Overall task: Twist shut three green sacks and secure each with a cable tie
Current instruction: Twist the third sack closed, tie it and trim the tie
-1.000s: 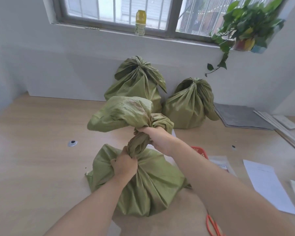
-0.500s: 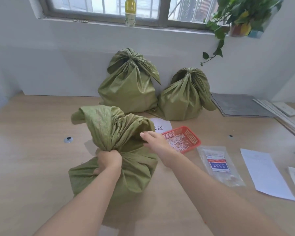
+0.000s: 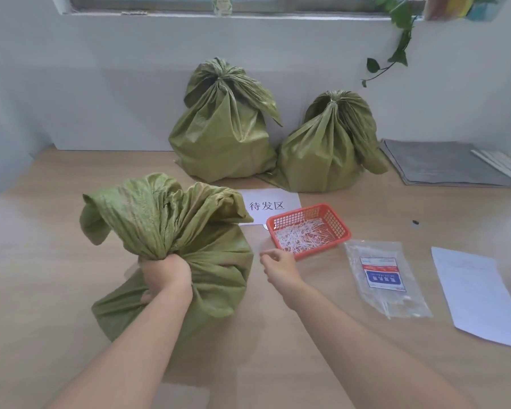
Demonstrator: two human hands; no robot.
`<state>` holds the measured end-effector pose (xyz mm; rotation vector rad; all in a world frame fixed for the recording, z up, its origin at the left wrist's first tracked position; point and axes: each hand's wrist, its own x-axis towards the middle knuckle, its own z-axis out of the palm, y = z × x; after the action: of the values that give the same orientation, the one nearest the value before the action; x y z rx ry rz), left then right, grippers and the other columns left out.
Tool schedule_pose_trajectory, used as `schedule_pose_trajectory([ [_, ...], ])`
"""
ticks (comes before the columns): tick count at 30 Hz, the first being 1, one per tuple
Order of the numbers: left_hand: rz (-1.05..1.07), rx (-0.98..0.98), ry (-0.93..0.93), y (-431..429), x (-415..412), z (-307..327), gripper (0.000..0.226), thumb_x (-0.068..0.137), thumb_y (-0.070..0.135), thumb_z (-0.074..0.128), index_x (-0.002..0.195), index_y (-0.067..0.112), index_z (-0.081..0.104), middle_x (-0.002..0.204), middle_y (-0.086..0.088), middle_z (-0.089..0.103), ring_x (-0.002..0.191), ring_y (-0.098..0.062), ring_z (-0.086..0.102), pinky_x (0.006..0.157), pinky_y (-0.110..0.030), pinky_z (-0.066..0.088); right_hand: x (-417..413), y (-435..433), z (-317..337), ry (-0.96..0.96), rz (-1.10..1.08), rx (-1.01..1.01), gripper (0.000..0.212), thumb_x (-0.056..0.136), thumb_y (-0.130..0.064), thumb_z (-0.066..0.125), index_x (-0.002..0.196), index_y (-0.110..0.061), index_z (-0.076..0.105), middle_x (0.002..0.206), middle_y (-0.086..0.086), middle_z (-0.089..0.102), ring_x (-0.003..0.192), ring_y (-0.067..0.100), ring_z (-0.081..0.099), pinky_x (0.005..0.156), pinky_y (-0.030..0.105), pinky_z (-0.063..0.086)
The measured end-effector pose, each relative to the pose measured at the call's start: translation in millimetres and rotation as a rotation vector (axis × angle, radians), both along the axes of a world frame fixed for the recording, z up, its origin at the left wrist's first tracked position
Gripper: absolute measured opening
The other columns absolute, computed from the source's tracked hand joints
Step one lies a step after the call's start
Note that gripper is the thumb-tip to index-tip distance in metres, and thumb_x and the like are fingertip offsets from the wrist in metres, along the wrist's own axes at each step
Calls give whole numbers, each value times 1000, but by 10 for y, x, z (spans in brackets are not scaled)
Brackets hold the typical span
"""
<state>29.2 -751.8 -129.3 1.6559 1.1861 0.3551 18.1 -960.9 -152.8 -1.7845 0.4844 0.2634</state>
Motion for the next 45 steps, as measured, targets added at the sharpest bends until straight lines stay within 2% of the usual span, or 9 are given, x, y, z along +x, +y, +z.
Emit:
schedule_pose_trajectory([
  [3,89,-83,-93,-102,-33,-22,43,93,14,45,134,13,56,137,-13,63,125,-37,57,116,-52,35,-88,-79,-21,-6,-25,3,18,98,-15,56,108,-17,70,98,-6,67,88,10,60,74,21,47],
  [10,48,-244,-132,-511,-187,-98,54,83,22,43,134,18,58,139,-10,63,126,-35,59,113,-50,41,-562,-358,-180,46,-185,-70,28,97,-22,56,121,-21,71,120,-4,68,113,15,62,86,25,43],
  [18,-112,-241,-88,-1041,-504,-193,45,89,12,49,132,12,61,136,-14,64,124,-36,60,112,-46,42,-1171,-787,-338,109,-328,-187,37,96,-20,53,130,-21,69,125,1,70,101,16,60,85,25,42],
  [22,-192,-228,-14,-1277,-663,-303,45,87,20,50,130,13,60,136,-15,63,124,-38,59,111,-46,44,-1417,-1074,-509,133,-335,-227,42,96,-21,53,136,-16,65,141,5,61,131,21,56,109,32,43],
  [26,-210,-158,29,-1503,-707,-485,44,93,26,48,134,12,58,141,-16,60,130,-39,55,113,-47,41,-1501,-1452,-650,156,-269,-336,44,101,-25,52,142,-11,59,151,5,53,138,22,50,101,25,36],
  [34,-162,-46,34,-2115,-800,-746,44,92,36,46,133,20,54,145,-11,54,134,-34,48,113,-48,35,-1415,-2346,-1120,240,-119,-472,42,98,-24,49,133,-5,61,152,10,47,135,31,51,108,37,39],
  [37,-130,-78,62,-2285,-833,-841,45,101,38,43,143,22,44,156,-9,40,139,-34,39,109,-34,26,-1339,-2596,-1322,261,-17,-566,43,98,-26,47,134,-6,58,164,10,32,138,32,48,109,41,42],
  [41,-146,-26,89,-2458,-888,-899,47,101,37,41,144,19,43,156,-13,38,136,-37,39,116,-39,27,-1232,-2807,-1548,240,180,-732,48,100,-29,48,142,-6,51,172,9,15,145,33,40,114,44,38],
  [45,-88,-108,32,-2580,-829,-977,77,77,53,34,146,20,42,156,-11,36,139,-39,36,120,-46,25,-1164,-2890,-1767,247,290,-823,49,102,-28,48,144,-2,47,170,16,16,147,34,36,116,42,33],
])
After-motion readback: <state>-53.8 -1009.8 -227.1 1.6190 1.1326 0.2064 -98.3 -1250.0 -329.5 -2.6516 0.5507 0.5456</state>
